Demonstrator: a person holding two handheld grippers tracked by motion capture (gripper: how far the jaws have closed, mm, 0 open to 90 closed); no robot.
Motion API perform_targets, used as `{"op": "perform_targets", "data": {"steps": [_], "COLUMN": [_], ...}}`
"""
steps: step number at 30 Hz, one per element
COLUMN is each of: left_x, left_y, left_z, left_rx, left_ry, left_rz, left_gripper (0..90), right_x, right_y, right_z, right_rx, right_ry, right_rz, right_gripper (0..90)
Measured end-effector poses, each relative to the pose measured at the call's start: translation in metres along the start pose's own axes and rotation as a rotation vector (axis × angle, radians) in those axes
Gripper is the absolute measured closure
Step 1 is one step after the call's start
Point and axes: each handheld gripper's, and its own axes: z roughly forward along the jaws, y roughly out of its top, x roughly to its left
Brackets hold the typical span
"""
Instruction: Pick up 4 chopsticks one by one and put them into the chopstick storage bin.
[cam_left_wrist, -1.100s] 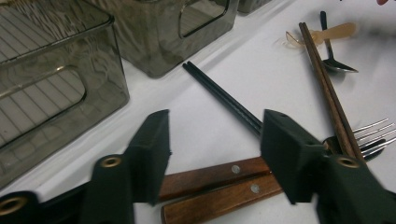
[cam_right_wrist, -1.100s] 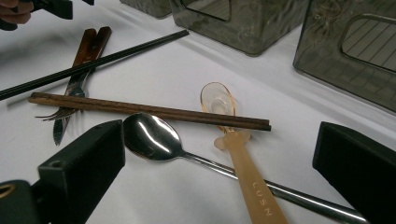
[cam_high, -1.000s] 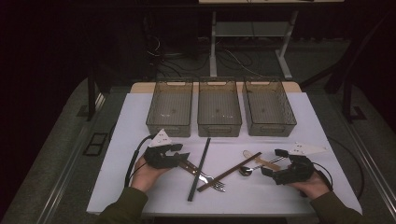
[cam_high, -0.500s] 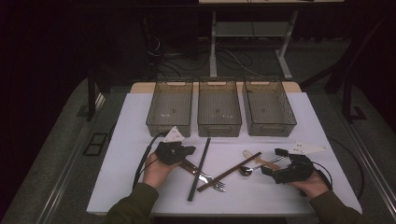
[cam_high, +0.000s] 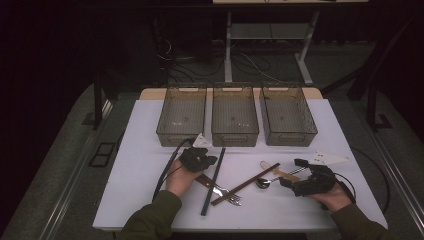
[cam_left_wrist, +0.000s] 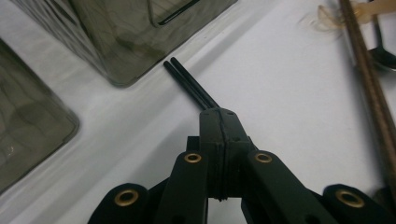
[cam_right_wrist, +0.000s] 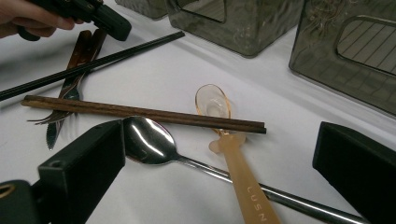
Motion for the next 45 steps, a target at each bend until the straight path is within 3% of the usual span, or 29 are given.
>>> {"op": "perform_targets", "data": {"steps": [2,13,36,45], "left_x": [0.001,-0.003,-0.013,-0.017], "left_y": [0.003,0.009,0.009,0.008], "left_z": [0.004,0.018,0.019,0.019], "left_rx": [0.026,0.073,0.074,0.073], "left_ry": [0.011,0.016,-0.008,-0.028], "left_rz": [0.009,0.015,0.058,0.056], "left_gripper": [89.4,89.3,89.3,89.3], "right_x": [0.0,0.004,0.007,0.007], "right_y": [0.0,-0.002,-0.002,-0.001], "right_z": [0.0,-0.004,-0.005,-0.005], "right_rx": [-0.001,0.006,0.005,0.009], "right_ry": [-0.001,-0.015,-0.015,-0.016], "right_rz": [0.0,-0.012,-0.032,-0.032], "right_gripper": [2.4,2.4,2.4,2.4]}}
